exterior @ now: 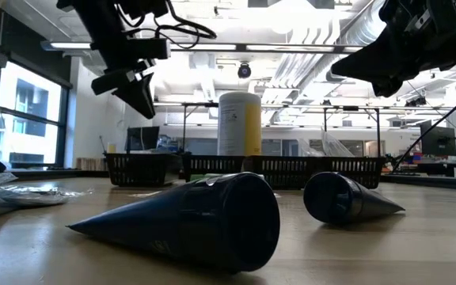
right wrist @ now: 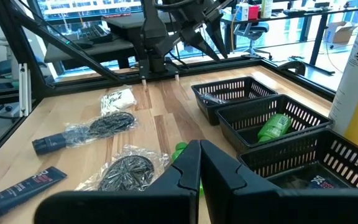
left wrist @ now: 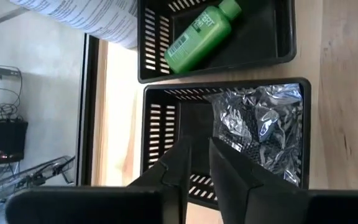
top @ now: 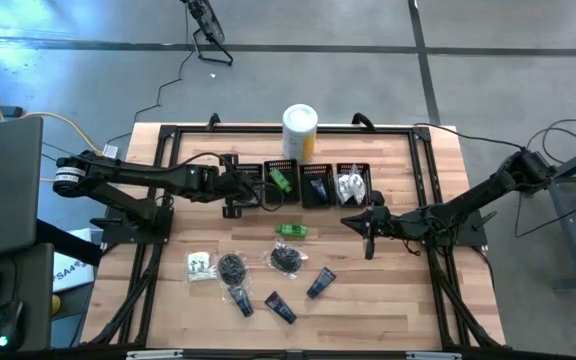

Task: Pick & Place Travel size toiletries
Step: Put the shampoo into the middle left black bin

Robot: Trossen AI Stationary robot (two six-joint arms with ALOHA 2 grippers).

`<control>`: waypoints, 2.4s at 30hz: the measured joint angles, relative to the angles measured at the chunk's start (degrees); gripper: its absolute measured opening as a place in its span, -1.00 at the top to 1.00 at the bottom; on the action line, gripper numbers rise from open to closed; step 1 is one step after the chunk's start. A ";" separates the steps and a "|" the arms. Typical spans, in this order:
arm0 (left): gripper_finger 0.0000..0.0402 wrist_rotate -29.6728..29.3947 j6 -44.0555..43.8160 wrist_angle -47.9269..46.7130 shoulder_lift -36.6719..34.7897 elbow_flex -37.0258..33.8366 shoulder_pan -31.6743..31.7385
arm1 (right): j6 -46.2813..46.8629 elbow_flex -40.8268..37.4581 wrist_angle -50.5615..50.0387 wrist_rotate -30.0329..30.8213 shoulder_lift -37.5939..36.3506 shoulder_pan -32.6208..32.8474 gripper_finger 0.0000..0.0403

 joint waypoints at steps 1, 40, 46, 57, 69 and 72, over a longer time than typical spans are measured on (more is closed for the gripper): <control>0.71 0.76 -0.03 0.35 0.00 0.00 0.00 | 0.01 0.00 0.00 0.00 0.00 0.00 0.99; 0.70 6.26 13.07 26.85 0.02 -0.02 -18.84 | 0.17 0.00 0.51 0.01 0.00 0.00 0.99; 0.70 4.53 14.07 35.87 0.02 -4.04 -21.21 | 0.17 0.00 0.51 0.02 0.00 0.00 0.99; 0.70 4.29 15.84 48.75 0.01 -11.03 -23.73 | 0.17 0.00 0.53 0.02 0.00 0.00 0.99; 0.70 4.62 18.80 54.76 0.02 -14.87 -24.85 | 2.07 0.00 0.56 0.04 0.00 0.00 0.99; 0.70 5.11 19.14 56.59 0.02 -15.77 -24.85 | 3.25 0.00 0.71 0.33 0.00 0.00 0.99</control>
